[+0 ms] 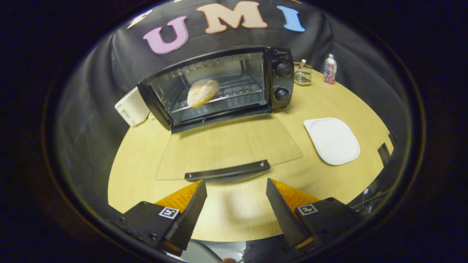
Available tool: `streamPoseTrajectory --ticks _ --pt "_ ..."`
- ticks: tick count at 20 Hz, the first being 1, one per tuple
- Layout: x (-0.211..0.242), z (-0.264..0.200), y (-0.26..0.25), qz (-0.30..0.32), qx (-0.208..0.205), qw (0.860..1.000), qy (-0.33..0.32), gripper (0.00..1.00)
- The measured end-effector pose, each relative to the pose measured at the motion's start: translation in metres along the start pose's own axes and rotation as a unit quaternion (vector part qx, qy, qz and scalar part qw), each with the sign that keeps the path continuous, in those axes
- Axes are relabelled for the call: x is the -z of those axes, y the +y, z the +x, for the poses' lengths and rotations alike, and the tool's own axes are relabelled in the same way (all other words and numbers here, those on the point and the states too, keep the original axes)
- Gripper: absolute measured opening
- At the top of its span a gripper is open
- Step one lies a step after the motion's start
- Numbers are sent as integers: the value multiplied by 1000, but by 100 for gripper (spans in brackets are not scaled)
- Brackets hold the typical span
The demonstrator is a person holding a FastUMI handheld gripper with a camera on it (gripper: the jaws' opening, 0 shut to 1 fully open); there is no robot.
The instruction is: Open the toaster oven, put the food inside, and close the toaster oven door.
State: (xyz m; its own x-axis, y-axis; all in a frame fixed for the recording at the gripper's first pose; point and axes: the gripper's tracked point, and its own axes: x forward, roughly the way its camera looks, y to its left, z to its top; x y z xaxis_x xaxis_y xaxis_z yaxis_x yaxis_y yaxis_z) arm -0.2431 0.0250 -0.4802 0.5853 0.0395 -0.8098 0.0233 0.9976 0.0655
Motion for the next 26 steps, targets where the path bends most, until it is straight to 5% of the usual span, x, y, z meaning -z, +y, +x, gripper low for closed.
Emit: streamPoseTrajectory --ticks 12,26 --pt "32 41 1 -72 23 996 52 100" --pt "-6 34 8 -106 25 994 11 99"
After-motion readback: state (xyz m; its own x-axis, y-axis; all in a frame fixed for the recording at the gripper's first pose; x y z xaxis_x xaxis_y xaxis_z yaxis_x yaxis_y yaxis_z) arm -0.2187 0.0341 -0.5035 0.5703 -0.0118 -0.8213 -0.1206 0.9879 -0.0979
